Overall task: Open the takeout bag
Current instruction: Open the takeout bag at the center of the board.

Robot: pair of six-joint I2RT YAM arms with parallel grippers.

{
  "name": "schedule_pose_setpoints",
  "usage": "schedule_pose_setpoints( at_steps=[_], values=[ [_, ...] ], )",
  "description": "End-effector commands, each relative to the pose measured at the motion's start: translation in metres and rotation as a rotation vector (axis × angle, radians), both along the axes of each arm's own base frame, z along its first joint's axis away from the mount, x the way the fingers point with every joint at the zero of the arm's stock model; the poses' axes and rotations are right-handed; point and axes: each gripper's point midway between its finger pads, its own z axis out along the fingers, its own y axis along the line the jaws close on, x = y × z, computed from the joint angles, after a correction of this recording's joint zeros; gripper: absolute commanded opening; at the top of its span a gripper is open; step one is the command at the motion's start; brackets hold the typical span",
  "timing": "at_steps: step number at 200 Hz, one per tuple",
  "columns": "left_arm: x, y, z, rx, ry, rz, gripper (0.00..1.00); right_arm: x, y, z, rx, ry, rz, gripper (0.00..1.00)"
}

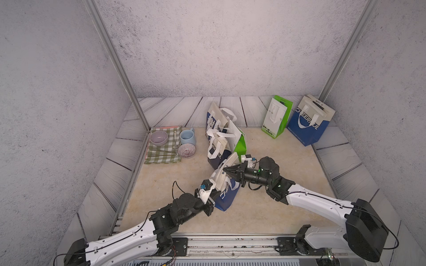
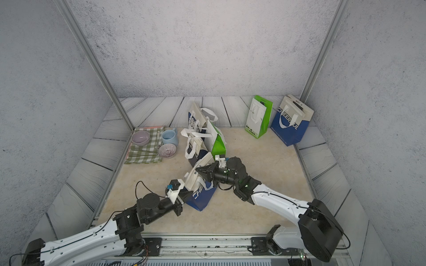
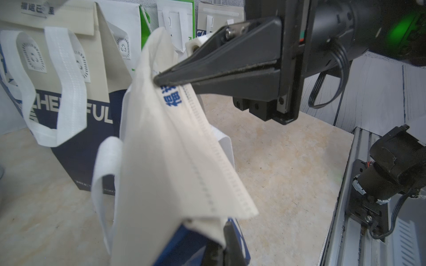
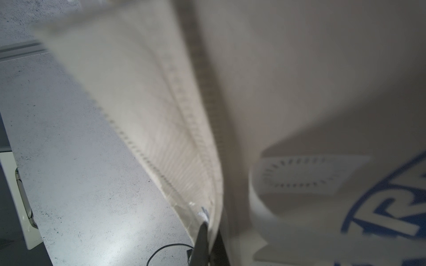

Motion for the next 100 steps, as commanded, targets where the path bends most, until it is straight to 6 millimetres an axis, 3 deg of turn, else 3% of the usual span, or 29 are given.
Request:
schedule_pose_setpoints(
  at_steps=[1,100],
  values=[
    [-0.003,0.002,-0.010,0.050,0.022,-0.015,0.00,-0.011,0.005,0.019,0.055,-0.034,0.047,0.00],
    [-0.002,0.008,-0.014,0.073,0.024,0.006,0.00,-0.020,-0.010,0.096,0.158,-0.079,0.017,0.00]
  ],
)
